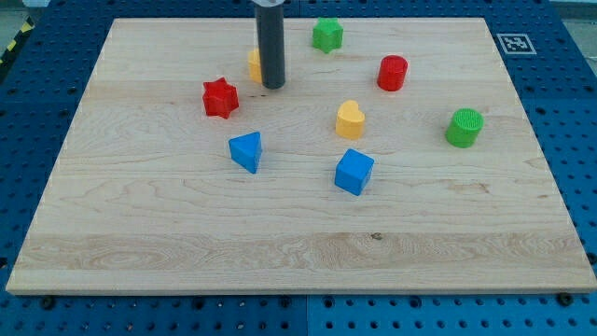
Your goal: Slide the green circle slightly left
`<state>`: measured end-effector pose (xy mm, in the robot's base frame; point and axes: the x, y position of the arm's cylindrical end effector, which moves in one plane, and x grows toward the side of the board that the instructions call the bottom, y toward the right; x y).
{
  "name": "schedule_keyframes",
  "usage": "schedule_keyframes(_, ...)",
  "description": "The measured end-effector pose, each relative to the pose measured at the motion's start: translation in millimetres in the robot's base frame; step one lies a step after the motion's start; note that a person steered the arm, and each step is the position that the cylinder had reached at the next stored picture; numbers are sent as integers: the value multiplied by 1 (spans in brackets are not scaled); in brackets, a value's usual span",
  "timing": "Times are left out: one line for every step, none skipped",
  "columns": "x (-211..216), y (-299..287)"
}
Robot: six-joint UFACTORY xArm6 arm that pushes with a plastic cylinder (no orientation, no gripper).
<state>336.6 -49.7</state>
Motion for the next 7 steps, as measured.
schedule_keyframes(0,-24)
schedule_keyframes(0,-23)
schedule_keyframes(0,23)
schedule_keyframes(0,92)
schedule_keyframes(0,124)
schedule_keyframes(22,135)
schedule_keyframes(43,166)
